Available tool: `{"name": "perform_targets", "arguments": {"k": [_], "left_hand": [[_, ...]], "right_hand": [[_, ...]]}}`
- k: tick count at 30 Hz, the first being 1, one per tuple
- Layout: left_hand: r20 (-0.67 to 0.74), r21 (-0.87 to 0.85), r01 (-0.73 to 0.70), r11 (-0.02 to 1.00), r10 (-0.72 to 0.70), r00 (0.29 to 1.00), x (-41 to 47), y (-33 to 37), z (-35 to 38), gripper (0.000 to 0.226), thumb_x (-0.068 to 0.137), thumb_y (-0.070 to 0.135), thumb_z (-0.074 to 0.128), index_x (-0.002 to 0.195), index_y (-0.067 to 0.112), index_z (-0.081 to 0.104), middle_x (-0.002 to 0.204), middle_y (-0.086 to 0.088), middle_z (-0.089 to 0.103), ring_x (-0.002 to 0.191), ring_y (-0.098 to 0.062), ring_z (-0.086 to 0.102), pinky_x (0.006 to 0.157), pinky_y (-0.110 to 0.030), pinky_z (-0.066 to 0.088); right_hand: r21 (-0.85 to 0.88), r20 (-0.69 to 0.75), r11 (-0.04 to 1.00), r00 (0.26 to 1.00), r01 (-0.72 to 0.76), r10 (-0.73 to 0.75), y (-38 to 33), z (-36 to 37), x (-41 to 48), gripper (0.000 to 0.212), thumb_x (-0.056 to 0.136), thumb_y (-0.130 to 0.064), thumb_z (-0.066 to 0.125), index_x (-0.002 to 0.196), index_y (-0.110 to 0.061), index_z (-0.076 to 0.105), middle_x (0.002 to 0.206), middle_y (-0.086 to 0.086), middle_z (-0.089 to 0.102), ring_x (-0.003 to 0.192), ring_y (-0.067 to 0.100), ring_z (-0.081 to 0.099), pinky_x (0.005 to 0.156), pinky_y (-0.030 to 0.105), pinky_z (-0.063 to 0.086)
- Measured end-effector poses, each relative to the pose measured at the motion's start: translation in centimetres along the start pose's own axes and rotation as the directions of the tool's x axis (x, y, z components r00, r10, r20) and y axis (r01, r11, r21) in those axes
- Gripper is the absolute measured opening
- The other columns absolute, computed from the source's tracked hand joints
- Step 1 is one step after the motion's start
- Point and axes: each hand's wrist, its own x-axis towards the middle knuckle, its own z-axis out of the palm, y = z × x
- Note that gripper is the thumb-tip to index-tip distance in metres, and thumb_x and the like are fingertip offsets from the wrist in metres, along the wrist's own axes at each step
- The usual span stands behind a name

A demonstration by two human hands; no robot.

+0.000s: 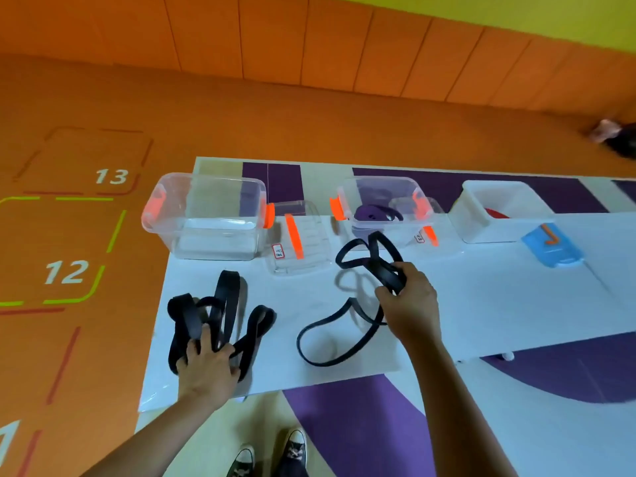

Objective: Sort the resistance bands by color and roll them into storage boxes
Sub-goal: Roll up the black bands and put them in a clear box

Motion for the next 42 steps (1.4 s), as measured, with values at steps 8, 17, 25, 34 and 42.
{"name": "perform_targets", "arguments": {"k": [8, 17, 25, 34, 42], "left_hand": [[-0.200, -0.548, -0.281, 0.788, 0.202, 0.959, -0.2, 5.4, -7.4, 0.032, 0.098, 0.035, 0.061, 0.128, 0.025, 0.061, 0.130, 0.001, 0.063, 0.122, -0.022, 0.056, 0.100, -0.031, 0.043], [0.429, -0.889, 0.446, -0.105, 0.156, 0.890, 2.5, 6.7, -12.5, 0.056, 0.090, 0.033, 0.076, 0.135, 0.015, 0.048, 0.120, -0.014, 0.048, 0.099, -0.033, 0.060, 0.092, -0.055, 0.058], [0.264, -0.954, 0.283, -0.095, 0.176, 0.948, 2.1, 7.8, -11.3, 0.013, 0.102, 0.018, 0.059, 0.101, 0.014, 0.070, 0.078, -0.003, 0.059, 0.068, -0.016, 0.062, 0.074, -0.034, 0.061], [-0.155, -0.965, -0.161, 0.209, 0.046, 0.987, 1.3, 10.6, -14.1, 0.012, 0.099, 0.013, 0.064, 0.089, 0.008, 0.070, 0.058, -0.006, 0.054, 0.060, -0.027, 0.054, 0.064, -0.037, 0.053], [-0.271, -0.909, -0.311, 0.276, 0.172, 0.947, -2.3, 13.8, -17.3, 0.012, 0.098, 0.018, 0.067, 0.093, 0.012, 0.075, 0.074, -0.002, 0.061, 0.070, -0.022, 0.060, 0.077, -0.041, 0.052]], "right_hand": [[0.098, 0.134, 0.989, 0.983, 0.111, -0.124, -1.6, 0.9, -2.4, 0.041, 0.086, -0.013, 0.069, 0.117, -0.039, 0.062, 0.106, -0.017, 0.065, 0.097, -0.001, 0.060, 0.079, 0.016, 0.045], [0.331, 0.272, 0.938, 0.942, 0.102, -0.199, -2.8, 3.4, -4.5, 0.046, 0.083, -0.004, 0.075, 0.118, -0.034, 0.068, 0.090, -0.012, 0.074, 0.065, 0.005, 0.062, 0.060, 0.019, 0.046], [0.362, 0.303, 0.932, 0.948, -0.016, -0.101, -1.7, 2.5, -1.4, 0.016, 0.094, -0.021, 0.071, 0.109, -0.027, 0.070, 0.085, -0.003, 0.072, 0.076, 0.003, 0.064, 0.064, 0.010, 0.048], [-0.122, 0.235, 0.957, 0.929, -0.263, 0.285, 5.7, 1.6, 6.9, 0.049, 0.093, -0.038, 0.062, 0.138, -0.026, 0.049, 0.135, 0.007, 0.050, 0.114, 0.032, 0.058, 0.104, 0.044, 0.041], [-0.056, 0.343, 0.993, 0.933, -0.100, 0.113, 7.2, 1.1, 8.2, 0.062, 0.084, -0.043, 0.071, 0.141, -0.037, 0.046, 0.147, -0.002, 0.043, 0.130, 0.024, 0.050, 0.112, 0.045, 0.037]]}}
